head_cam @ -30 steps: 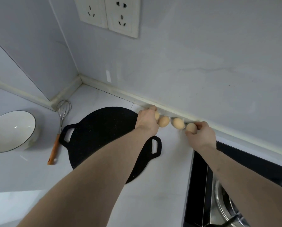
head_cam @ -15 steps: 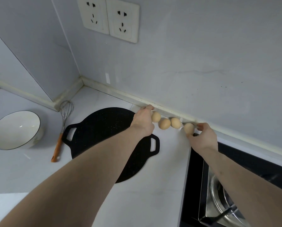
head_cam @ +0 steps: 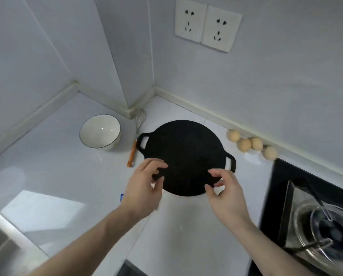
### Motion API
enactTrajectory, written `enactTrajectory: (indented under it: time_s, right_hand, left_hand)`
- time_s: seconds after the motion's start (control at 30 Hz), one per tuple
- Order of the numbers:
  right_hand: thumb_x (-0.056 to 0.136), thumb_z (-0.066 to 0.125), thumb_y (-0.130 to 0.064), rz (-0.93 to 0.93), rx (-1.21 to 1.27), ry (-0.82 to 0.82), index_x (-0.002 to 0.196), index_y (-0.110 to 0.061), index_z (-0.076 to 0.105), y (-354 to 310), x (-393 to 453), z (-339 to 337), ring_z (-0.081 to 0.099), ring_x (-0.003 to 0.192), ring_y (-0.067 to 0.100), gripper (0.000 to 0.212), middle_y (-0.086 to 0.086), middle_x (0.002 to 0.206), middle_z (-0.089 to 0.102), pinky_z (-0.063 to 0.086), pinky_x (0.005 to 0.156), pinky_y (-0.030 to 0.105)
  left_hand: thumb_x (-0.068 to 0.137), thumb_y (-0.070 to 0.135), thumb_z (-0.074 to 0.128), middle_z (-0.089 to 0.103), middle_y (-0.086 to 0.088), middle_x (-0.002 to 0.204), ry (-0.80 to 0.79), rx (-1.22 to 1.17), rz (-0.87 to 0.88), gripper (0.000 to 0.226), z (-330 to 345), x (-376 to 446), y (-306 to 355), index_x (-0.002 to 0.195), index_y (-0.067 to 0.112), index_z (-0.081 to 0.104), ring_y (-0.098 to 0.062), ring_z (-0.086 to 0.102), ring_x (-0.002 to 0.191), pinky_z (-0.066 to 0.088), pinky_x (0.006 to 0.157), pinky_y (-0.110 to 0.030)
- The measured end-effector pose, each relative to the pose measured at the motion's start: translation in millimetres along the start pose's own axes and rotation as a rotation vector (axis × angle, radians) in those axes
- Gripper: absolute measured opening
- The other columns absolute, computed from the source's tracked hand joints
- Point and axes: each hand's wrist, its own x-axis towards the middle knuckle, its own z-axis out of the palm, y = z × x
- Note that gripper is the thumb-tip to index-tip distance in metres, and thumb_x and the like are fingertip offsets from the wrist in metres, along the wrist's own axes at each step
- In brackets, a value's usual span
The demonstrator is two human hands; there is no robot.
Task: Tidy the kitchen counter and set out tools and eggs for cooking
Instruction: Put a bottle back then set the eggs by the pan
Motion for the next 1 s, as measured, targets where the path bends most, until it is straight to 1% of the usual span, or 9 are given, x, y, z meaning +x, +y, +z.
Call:
enactTrajectory:
  time_s: [0.07, 0.17, 0.27, 0.4, 0.5, 0.6, 0.7, 0.8, 1.0]
  right_hand:
    - [0.085, 0.077, -0.019, -0.052, -0.047, -0.131, 0.122, -0.038, 0.059, -12.6, -17.4, 26.3, 0.055, 0.098, -0.001, 0.045, -0.023, 0.115, 0.052, 0.049, 0.076, 0.017]
    - [0.086, 0.076, -0.03, -0.082, -0.114, -0.304, 0.132, -0.04, 0.052, -32.3, -35.3, 60.6, 0.051, 0.106, -0.001, 0.053, -0.027, 0.124, 0.045, 0.049, 0.084, 0.018]
    - [0.086, 0.075, -0.035, -0.109, -0.17, -0.39, 0.139, -0.037, 0.048, -49.0, -45.1, 90.3, 0.048, 0.115, 0.003, 0.06, -0.023, 0.13, 0.043, 0.051, 0.092, 0.026]
    - [0.085, 0.075, -0.029, -0.129, -0.27, -0.421, 0.144, -0.031, 0.046, -46.5, -50.1, 120.9, 0.048, 0.123, 0.011, 0.065, -0.015, 0.135, 0.043, 0.05, 0.097, 0.027]
    - [0.086, 0.076, -0.03, -0.135, -0.337, -0.408, 0.145, -0.027, 0.046, -43.0, -54.3, 133.9, 0.045, 0.128, 0.013, 0.067, -0.012, 0.137, 0.044, 0.049, 0.099, 0.027]
    - [0.09, 0.074, -0.031, -0.14, -0.395, -0.375, 0.141, -0.027, 0.05, -43.6, -57.4, 137.0, 0.047, 0.125, 0.013, 0.056, -0.009, 0.134, 0.045, 0.052, 0.096, 0.028]
    - [0.091, 0.072, -0.036, -0.129, -0.419, -0.34, 0.129, -0.027, 0.056, -46.2, -57.1, 137.1, 0.052, 0.117, 0.013, 0.041, -0.008, 0.125, 0.047, 0.055, 0.089, 0.028]
    - [0.092, 0.071, -0.036, -0.112, -0.452, -0.351, 0.126, -0.028, 0.055, -46.8, -54.8, 137.5, 0.052, 0.115, 0.012, 0.038, -0.008, 0.123, 0.048, 0.055, 0.088, 0.03]
    - [0.093, 0.07, -0.034, -0.031, -0.38, -0.366, 0.133, -0.028, 0.055, -29.5, -59.0, 107.4, 0.056, 0.118, 0.012, 0.043, -0.009, 0.128, 0.056, 0.054, 0.093, 0.029]
  left_hand:
    - [0.092, 0.007, 0.065, 0.05, 0.023, 0.125, 0.022, 0.055, -0.097, 0.04, -23.2, -27.4, -33.2, 0.116, 0.038, 0.06, -0.001, 0.057, 0.099, 0.054, 0.075, -0.019]
    - [0.089, 0.013, 0.069, 0.049, 0.018, 0.128, 0.012, 0.136, -0.23, 0.039, -49.5, -57.4, -72.2, 0.119, 0.035, 0.059, -0.001, 0.06, 0.089, 0.053, 0.071, -0.023]
    - [0.086, 0.016, 0.067, 0.046, 0.014, 0.134, -0.077, 0.191, -0.299, 0.048, -60.3, -74.6, -92.9, 0.13, 0.031, 0.056, -0.005, 0.064, 0.077, 0.054, 0.076, -0.029]
    - [0.088, 0.024, 0.064, 0.039, 0.015, 0.143, -0.204, 0.251, -0.308, 0.057, -51.6, -79.7, -98.3, 0.142, 0.032, 0.047, -0.009, 0.064, 0.078, 0.053, 0.082, -0.03]
    - [0.091, 0.022, 0.059, 0.033, 0.016, 0.148, -0.238, 0.293, -0.297, 0.061, -42.1, -78.1, -94.6, 0.147, 0.034, 0.039, -0.016, 0.065, 0.092, 0.054, 0.082, -0.032]
    - [0.094, 0.021, 0.055, 0.031, 0.014, 0.15, -0.234, 0.331, -0.304, 0.063, -37.7, -74.6, -91.5, 0.152, 0.031, 0.033, -0.02, 0.065, 0.104, 0.054, 0.083, -0.034]
    - [0.097, 0.027, 0.056, 0.037, 0.01, 0.142, -0.216, 0.378, -0.302, 0.053, -35.8, -70.9, -88.1, 0.148, 0.033, 0.039, -0.022, 0.065, 0.099, 0.055, 0.078, -0.035]
    - [0.099, 0.038, 0.058, 0.043, 0.01, 0.132, -0.213, 0.398, -0.29, 0.039, -35.9, -70.1, -83.0, 0.137, 0.034, 0.052, -0.021, 0.065, 0.091, 0.051, 0.07, -0.032]
    - [0.098, 0.036, 0.062, 0.045, 0.01, 0.135, -0.241, 0.407, -0.263, 0.042, -34.6, -63.5, -64.0, 0.139, 0.033, 0.052, -0.016, 0.062, 0.103, 0.046, 0.074, -0.022]
